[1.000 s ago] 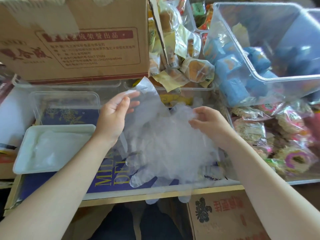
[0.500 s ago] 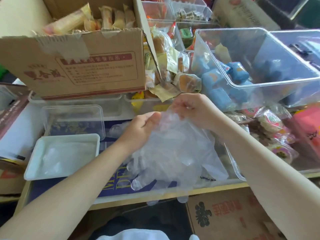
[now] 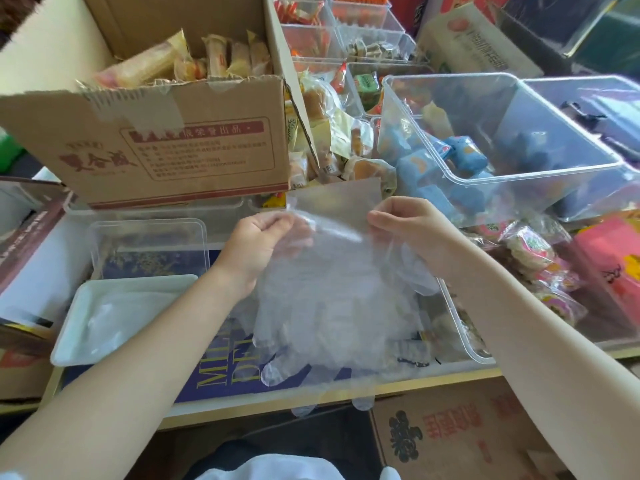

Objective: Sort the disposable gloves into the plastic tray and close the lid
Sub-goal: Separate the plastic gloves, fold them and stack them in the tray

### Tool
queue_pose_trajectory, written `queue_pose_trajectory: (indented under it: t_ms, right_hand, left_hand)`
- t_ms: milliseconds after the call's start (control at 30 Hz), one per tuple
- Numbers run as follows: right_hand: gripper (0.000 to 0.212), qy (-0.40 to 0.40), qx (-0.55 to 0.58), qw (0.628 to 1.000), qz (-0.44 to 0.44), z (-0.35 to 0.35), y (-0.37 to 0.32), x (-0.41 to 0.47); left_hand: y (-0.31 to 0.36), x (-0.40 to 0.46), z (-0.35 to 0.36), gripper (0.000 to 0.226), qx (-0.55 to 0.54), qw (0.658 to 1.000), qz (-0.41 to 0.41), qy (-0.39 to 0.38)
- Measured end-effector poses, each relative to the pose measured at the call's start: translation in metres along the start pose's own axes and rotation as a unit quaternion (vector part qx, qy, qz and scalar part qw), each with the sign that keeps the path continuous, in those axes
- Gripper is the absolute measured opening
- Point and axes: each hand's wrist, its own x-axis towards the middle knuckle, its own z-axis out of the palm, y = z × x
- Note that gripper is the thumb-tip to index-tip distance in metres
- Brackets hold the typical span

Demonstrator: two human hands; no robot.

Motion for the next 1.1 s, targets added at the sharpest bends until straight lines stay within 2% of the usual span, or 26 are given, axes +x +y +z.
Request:
queue_pose_trajectory:
  t_ms: [67,133,200,233,300,433,533,633,767,933,1000,1100]
  right_hand:
    - [0.025,0.018,0.008,1.000,0.001,0.003,0.000,-0.002]
    - [0.033,0.119,-0.078,0.990,-0.004,0.003,0.001,0.000]
    - [0.035,0.238,-0.179,0.954,-0.021,-0.001,0.002,-0.001]
    - [0.036,0.278,-0.201,0.939,-0.035,-0.003,0.002,-0.002]
    - [0.039,0.307,-0.217,0.925,-0.055,-0.002,-0.001,-0.007]
    - [0.045,0.267,-0.272,0.921,-0.082,0.028,-0.006,-0.013]
    - [0.036,0.194,-0.293,0.921,-0.168,0.060,-0.003,-0.017]
    - [0.028,0.131,-0.332,0.906,-0.229,0.085,0.008,-0.021]
    - [0.023,0.110,-0.343,0.890,-0.278,0.091,0.023,-0.020]
    - [0.026,0.064,-0.308,0.905,-0.286,0.078,0.026,-0.015]
    - [0.022,0.079,-0.282,0.916,-0.274,0.069,0.026,-0.011]
    - [0.017,0.112,-0.276,0.922,-0.250,0.048,0.030,-0.003]
  left_hand:
    - [0.000,0.001,-0.002,0.025,0.008,1.000,-0.016,-0.003]
    - [-0.001,0.003,-0.003,0.032,0.061,0.998,-0.004,0.028]
    - [-0.001,0.005,-0.005,0.034,0.092,0.992,0.022,0.086]
    - [0.001,0.003,-0.004,0.032,0.089,0.990,0.033,0.105]
    - [0.004,-0.002,-0.001,0.030,0.075,0.990,0.050,0.106]
    - [0.009,-0.018,0.020,0.033,0.044,0.996,0.059,0.046]
    - [0.003,-0.020,0.033,0.031,0.001,0.999,0.032,0.008]
    - [-0.005,-0.018,0.036,0.025,-0.020,1.000,0.005,0.019]
    - [-0.005,-0.022,0.035,0.030,-0.023,0.999,0.013,0.029]
    - [-0.012,-0.020,0.021,0.043,0.002,1.000,-0.017,0.000]
    - [-0.007,-0.020,0.014,0.047,0.003,0.999,-0.030,-0.031]
    - [0.001,-0.017,-0.001,0.046,-0.058,0.993,-0.083,-0.065]
